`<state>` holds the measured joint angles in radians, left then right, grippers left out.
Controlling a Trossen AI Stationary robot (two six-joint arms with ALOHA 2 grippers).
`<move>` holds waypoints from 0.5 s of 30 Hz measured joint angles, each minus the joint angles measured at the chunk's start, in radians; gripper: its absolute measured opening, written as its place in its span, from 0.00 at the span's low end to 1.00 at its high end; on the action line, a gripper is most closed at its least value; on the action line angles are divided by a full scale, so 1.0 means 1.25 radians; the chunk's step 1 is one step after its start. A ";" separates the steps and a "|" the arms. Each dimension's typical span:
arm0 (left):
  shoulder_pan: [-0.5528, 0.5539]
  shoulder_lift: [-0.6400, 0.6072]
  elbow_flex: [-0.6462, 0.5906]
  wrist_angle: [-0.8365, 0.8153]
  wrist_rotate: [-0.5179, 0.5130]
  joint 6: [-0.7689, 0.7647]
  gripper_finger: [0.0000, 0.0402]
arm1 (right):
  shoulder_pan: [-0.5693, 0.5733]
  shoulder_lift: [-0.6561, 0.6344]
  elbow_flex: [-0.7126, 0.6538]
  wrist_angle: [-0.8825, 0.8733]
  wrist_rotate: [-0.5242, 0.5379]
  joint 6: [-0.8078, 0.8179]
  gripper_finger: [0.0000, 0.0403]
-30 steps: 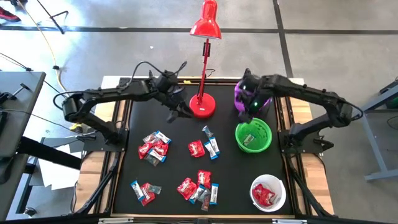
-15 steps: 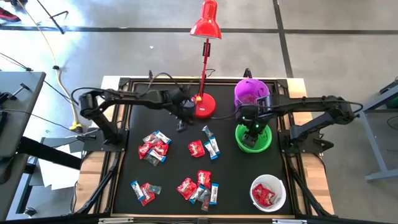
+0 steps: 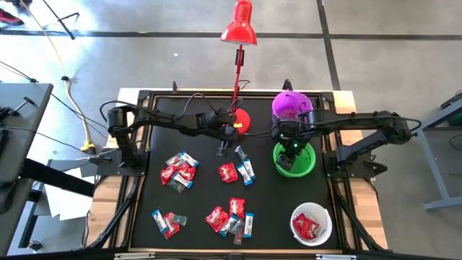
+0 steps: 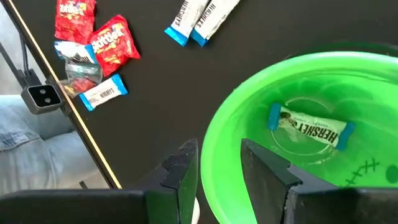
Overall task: Organize candy in baskets
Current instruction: Put the blue gummy into the violet bucket
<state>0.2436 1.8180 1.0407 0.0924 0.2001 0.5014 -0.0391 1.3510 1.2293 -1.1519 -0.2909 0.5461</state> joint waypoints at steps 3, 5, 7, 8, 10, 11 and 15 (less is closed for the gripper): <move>-0.002 0.022 0.014 -0.047 0.000 -0.015 0.26 | 0.000 0.000 0.000 -0.001 0.000 -0.001 0.29; -0.007 0.038 0.033 -0.074 0.002 -0.022 0.26 | 0.000 0.000 0.000 0.000 0.000 -0.002 0.29; -0.013 0.050 0.047 -0.102 0.003 -0.019 0.26 | 0.000 0.000 0.000 0.004 0.000 -0.005 0.29; -0.016 0.059 0.053 -0.096 0.003 -0.016 0.26 | 0.000 0.000 0.000 0.006 0.000 -0.009 0.29; -0.020 0.070 0.057 -0.104 0.004 -0.016 0.26 | 0.000 0.000 0.000 0.006 0.000 -0.016 0.29; -0.022 0.078 0.065 -0.100 0.006 -0.020 0.26 | 0.000 0.000 0.000 0.008 0.001 -0.021 0.29; -0.030 0.098 0.079 -0.099 0.008 -0.057 0.26 | 0.000 0.000 0.000 0.009 0.001 -0.028 0.29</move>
<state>0.2064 1.9409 1.1400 -0.0309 0.2104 0.4305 -0.0395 1.3514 1.2293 -1.1400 -0.2893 0.5105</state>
